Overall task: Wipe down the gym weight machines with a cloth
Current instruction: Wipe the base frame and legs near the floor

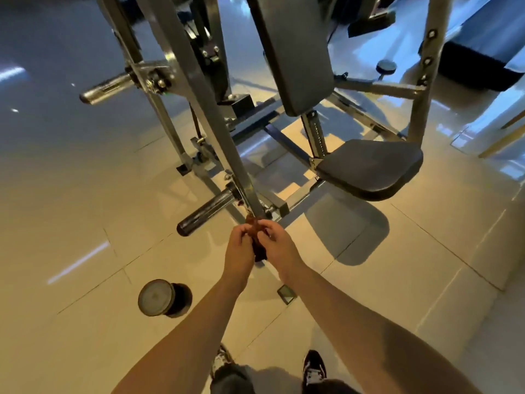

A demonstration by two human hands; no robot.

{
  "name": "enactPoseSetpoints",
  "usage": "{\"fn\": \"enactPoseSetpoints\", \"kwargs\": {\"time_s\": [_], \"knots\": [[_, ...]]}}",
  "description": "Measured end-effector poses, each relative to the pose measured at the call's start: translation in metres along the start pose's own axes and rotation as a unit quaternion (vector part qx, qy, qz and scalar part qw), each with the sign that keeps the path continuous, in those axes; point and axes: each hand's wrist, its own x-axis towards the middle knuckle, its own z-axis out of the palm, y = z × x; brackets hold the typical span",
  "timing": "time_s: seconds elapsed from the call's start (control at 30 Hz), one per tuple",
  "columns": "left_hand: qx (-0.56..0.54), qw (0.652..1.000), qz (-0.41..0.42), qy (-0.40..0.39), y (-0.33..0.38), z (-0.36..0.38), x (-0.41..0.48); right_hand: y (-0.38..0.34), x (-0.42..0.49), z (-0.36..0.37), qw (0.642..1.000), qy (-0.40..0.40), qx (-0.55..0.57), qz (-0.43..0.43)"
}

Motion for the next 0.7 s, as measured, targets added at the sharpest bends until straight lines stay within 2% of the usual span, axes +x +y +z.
{"fn": "enactPoseSetpoints", "kwargs": {"time_s": [0.1,0.2,0.37,0.5,0.6,0.7], "knots": [[-0.019,0.999,0.003,0.034,0.005,0.006,0.006,-0.009,0.012,-0.002,1.0,-0.008,-0.003,-0.018],[0.007,0.998,0.024,0.062,0.0,0.007,0.026,-0.012,0.037,0.002,0.999,0.001,-0.013,-0.04],[0.06,0.994,0.045,0.086,-0.017,0.004,0.071,0.001,0.096,0.002,0.992,0.095,-0.051,-0.065],[0.082,0.995,0.026,0.054,-0.035,0.004,0.109,0.004,0.141,0.001,0.981,0.143,-0.067,-0.113],[0.038,0.998,-0.004,0.042,-0.044,0.01,0.133,-0.001,0.173,0.009,0.971,0.121,-0.109,-0.173],[-0.011,0.999,-0.017,0.036,-0.046,0.019,0.15,0.011,0.198,0.023,0.963,0.097,-0.156,-0.198]]}}
